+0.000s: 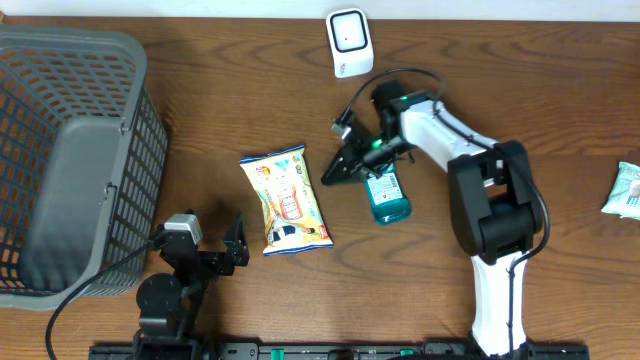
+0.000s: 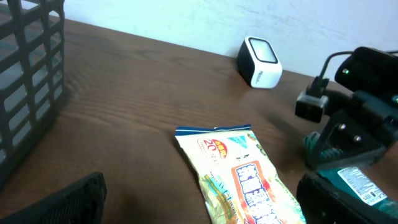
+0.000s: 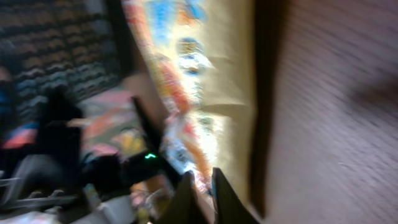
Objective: Scan the item barcode
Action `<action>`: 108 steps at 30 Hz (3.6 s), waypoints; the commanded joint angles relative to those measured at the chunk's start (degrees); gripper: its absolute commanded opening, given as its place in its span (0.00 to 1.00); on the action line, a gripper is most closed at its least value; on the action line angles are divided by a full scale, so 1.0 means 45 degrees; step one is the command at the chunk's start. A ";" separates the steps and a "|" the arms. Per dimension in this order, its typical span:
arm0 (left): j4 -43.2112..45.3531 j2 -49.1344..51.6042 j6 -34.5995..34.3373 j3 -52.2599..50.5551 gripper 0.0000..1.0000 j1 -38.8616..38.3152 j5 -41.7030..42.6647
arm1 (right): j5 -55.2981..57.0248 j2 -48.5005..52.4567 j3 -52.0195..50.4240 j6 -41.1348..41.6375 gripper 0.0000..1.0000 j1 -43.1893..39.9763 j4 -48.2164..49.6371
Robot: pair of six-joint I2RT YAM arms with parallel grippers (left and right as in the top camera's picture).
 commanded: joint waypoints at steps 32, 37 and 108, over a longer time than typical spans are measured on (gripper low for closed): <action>-0.0267 -0.0024 0.0165 -0.0223 0.98 -0.0039 0.0160 | 1.4795 -0.1501 0.1651 0.5702 0.62 0.2011 -0.1880; -0.0272 -0.0024 0.0165 -0.0223 0.98 -0.0039 0.0160 | 1.3313 -0.3055 0.3128 0.5717 0.99 0.2739 -0.2395; -0.0272 -0.0024 0.0165 -0.0223 0.98 -0.0039 0.0160 | -0.5683 -0.0253 0.3113 -1.4265 0.01 0.1078 -0.9398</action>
